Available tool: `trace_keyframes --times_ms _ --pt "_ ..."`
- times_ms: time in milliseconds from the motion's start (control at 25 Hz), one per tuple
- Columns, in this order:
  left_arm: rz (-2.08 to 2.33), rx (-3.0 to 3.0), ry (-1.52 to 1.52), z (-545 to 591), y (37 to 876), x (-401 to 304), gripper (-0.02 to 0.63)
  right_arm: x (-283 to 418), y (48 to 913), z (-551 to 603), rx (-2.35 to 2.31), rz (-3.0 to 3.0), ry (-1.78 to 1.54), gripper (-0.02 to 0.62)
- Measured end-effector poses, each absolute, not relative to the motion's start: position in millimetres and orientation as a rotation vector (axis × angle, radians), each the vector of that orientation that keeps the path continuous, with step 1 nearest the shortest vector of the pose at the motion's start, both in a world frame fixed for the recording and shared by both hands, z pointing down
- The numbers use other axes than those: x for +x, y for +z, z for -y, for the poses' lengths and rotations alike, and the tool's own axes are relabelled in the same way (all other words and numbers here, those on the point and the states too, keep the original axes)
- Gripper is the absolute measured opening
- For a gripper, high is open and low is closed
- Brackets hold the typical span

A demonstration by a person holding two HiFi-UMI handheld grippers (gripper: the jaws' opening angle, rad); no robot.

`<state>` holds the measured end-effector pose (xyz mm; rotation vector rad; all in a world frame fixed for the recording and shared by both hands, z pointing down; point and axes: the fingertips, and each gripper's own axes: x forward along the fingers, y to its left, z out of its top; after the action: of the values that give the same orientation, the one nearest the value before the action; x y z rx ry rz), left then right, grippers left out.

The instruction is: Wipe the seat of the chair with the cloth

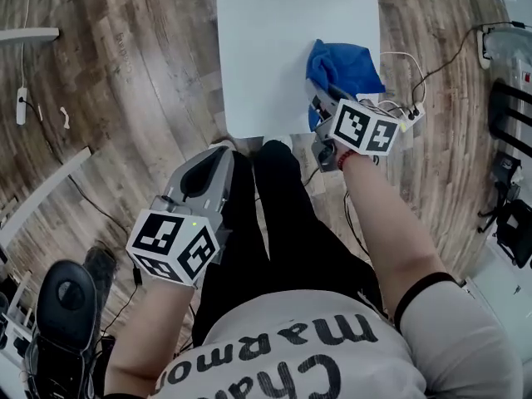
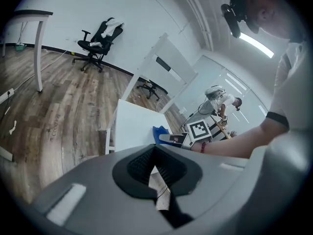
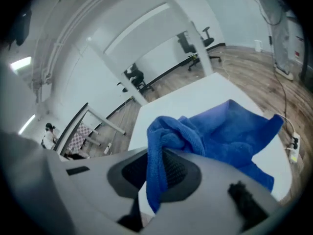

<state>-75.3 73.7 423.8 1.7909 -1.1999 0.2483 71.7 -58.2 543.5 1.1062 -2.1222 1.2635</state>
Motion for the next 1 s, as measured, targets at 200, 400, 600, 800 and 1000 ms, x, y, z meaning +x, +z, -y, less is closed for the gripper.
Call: trace_keyframes --times_ms 200,400,600,800,1000 --pt "1.222 1.771 0.251 -96.6 429.1 -119.0 0.006 -43.1 555.1 3.1 0.759 2.158 1.106 0.046" --pt "1.228 1.754 0.277 -115.9 434.4 -147.4 0.006 -95.1 566.9 -36.1 0.551 2.14 1.062 0.048" --pt "1.224 1.749 0.284 -117.3 436.0 -157.5 0.006 -86.3 581.6 -35.9 0.577 2.086 1.075 0.048" --pt "1.207 1.753 0.289 -115.6 440.1 -149.7 0.006 -56.9 587.3 -24.2 0.697 2.045 1.122 0.048" --pt "1.185 1.765 0.288 -108.1 441.2 -124.0 0.006 -19.0 591.7 -13.6 0.794 2.019 1.157 0.048"
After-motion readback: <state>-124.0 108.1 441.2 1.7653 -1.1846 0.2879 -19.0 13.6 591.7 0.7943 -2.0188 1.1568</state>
